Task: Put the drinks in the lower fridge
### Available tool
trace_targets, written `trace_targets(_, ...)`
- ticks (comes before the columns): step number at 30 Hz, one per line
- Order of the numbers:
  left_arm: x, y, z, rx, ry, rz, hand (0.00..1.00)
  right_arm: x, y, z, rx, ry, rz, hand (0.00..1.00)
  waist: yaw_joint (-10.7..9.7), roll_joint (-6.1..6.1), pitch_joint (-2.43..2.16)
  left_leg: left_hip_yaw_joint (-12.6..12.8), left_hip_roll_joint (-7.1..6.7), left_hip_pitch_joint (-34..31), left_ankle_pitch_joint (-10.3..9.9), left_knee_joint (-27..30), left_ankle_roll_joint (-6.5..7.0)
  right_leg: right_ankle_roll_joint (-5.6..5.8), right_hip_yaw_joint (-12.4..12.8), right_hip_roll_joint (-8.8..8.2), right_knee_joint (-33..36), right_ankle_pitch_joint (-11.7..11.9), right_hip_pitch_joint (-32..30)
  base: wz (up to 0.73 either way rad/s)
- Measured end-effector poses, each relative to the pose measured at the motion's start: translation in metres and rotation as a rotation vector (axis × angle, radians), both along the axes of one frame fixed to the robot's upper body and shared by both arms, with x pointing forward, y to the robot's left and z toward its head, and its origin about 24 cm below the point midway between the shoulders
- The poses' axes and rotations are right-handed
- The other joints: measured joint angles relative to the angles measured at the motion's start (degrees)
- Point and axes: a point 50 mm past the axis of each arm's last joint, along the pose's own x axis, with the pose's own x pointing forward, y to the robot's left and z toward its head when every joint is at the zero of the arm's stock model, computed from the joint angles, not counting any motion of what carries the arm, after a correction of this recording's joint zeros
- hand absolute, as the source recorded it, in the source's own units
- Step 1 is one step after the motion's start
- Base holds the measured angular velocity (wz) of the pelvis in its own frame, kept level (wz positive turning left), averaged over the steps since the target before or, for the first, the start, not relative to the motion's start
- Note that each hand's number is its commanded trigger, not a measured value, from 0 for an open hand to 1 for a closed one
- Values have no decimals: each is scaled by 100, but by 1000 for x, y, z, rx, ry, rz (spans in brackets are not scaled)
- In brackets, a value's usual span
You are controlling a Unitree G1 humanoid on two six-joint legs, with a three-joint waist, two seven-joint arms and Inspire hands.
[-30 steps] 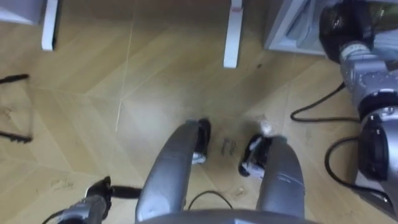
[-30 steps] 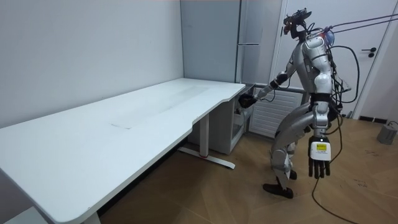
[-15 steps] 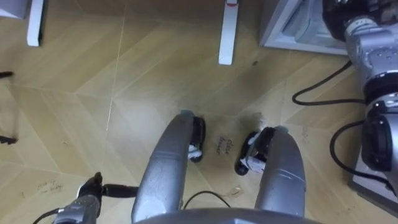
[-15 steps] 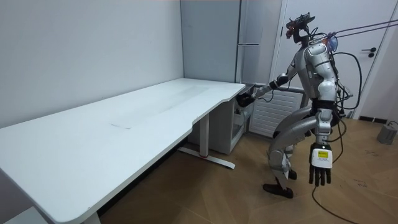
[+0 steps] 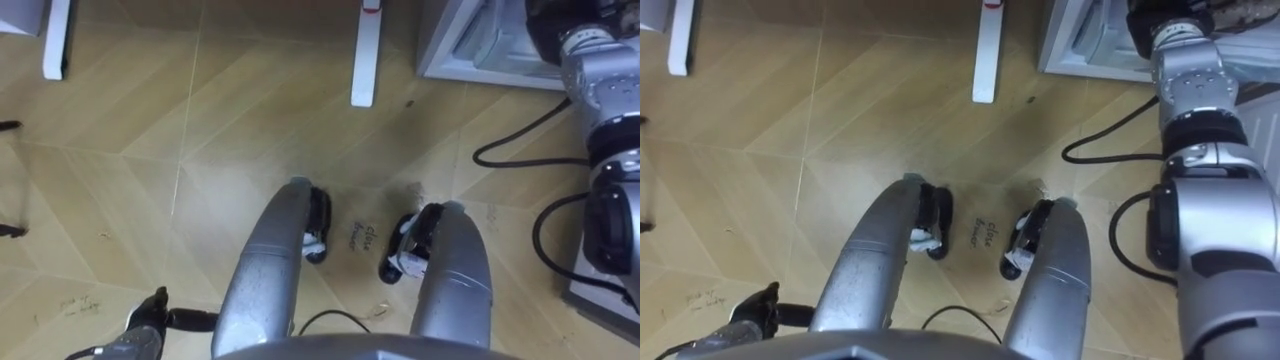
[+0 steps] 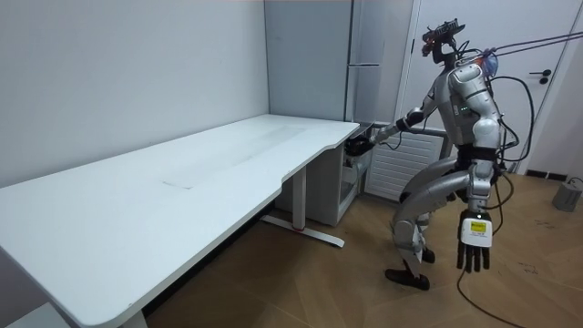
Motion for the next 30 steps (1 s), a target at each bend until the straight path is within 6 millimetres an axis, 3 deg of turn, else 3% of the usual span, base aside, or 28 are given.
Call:
trace_targets(15,7,-6,2,-35,-38,-21,0,-2,-6,-1,-17,16,-11,0,25,2,0,32,17,40,-15,20,-27,27,19,-20,50,-30,9,0)
trace_targets(23,4,-4,3,-31,-38,-21,0,-6,-8,-8,-79,64,6,0,41,22,-10,47,81,272,-18,-131,-34,48,18,99,-168,24,247,-6)
trace_targets(30,-5,-3,1,-35,1,-15,0,-18,-11,-29,-61,128,18,0,80,20,-12,98,136,788,29,-606,-27,62,37,274,-708,189,728,-8)
